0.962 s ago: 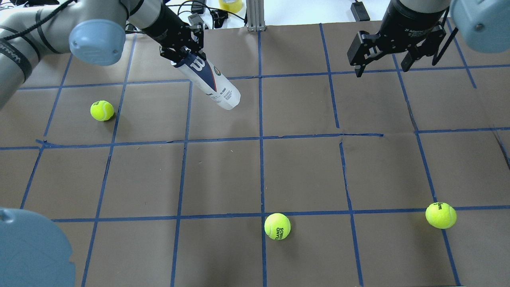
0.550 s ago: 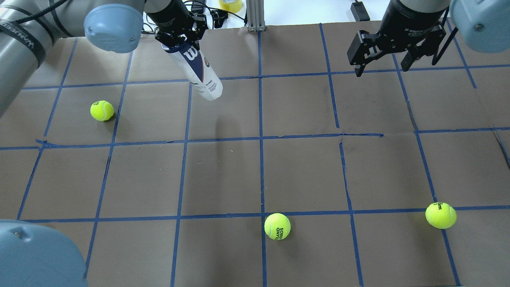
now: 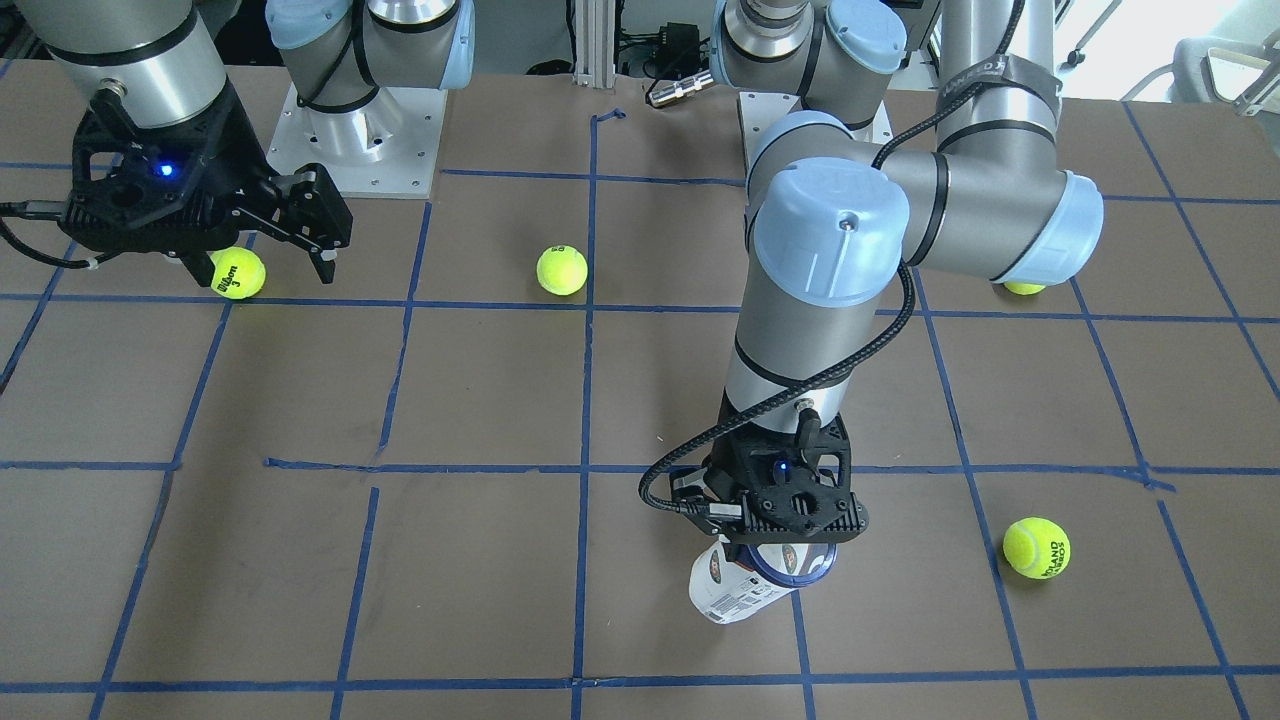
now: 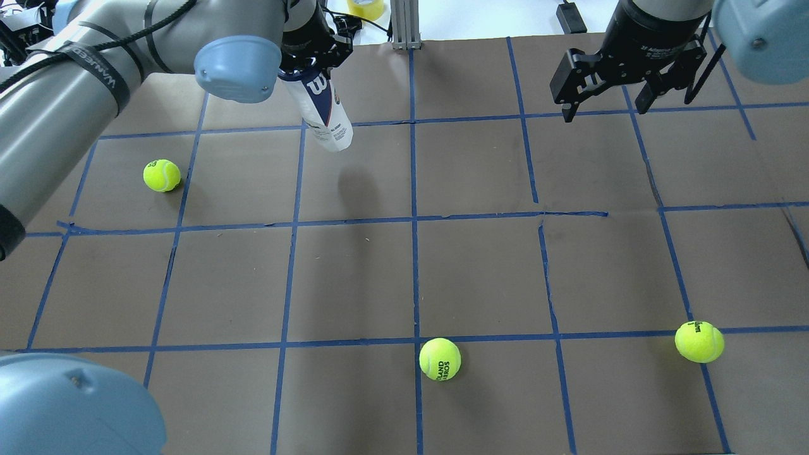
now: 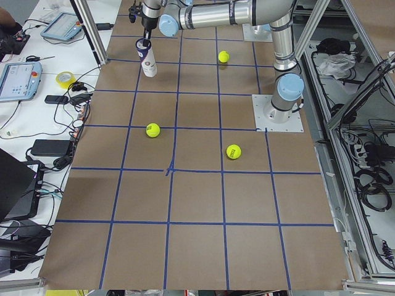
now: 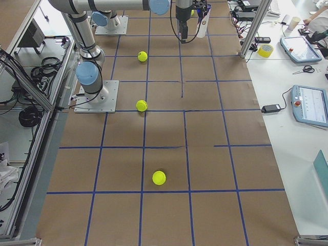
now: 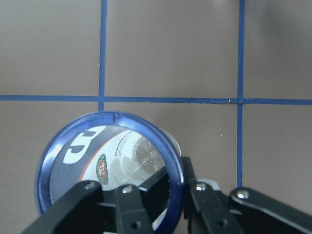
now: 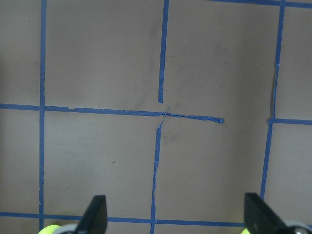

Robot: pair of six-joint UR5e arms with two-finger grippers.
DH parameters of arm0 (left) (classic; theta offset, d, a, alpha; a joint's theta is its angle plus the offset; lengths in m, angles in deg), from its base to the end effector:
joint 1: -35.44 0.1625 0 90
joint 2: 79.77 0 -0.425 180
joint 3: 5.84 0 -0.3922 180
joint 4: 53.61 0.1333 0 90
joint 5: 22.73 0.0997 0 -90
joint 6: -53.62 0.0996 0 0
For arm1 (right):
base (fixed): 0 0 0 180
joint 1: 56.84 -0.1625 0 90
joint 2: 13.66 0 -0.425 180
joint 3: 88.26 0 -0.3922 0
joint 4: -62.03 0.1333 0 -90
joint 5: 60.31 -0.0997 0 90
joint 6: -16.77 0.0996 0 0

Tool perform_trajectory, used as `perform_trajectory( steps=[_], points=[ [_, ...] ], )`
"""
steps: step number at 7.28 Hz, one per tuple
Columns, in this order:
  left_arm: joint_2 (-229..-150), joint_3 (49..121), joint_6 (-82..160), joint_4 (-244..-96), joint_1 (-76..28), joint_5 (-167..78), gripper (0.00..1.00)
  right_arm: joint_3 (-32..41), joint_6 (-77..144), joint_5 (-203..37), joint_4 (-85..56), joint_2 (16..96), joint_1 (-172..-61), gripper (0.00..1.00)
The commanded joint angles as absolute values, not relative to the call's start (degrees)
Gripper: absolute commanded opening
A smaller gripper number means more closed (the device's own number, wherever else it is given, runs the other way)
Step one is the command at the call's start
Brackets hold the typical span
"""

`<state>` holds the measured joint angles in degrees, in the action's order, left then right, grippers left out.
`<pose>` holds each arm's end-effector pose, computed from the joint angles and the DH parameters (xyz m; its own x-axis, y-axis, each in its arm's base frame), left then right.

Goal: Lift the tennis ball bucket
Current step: 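Lower the upright can onto the table with the left gripper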

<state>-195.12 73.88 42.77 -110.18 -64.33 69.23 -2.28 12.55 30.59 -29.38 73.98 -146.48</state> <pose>-0.2445 -0.6547 0.3815 -0.9994 -0.0199 0.0274 -0.0276 0.9485 -0.3155 0.1285 -0.5152 0.5044 -0.9976 -0.0664 0.0196 -0.0673 0.9964 -0.0523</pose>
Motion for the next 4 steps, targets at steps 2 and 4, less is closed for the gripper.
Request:
perform_trajectory(
  steps=[2, 4],
  points=[
    [-195.6, 76.7, 42.5, -109.2, -65.1, 68.4, 0.00, -2.3, 12.6, 30.6, -29.5, 74.0, -146.5, 1.00],
    [-196.0, 77.2, 43.4, -110.0, -66.1, 67.7, 0.00, -2.3, 12.6, 30.6, -29.7, 74.0, -146.5, 1.00]
  ],
)
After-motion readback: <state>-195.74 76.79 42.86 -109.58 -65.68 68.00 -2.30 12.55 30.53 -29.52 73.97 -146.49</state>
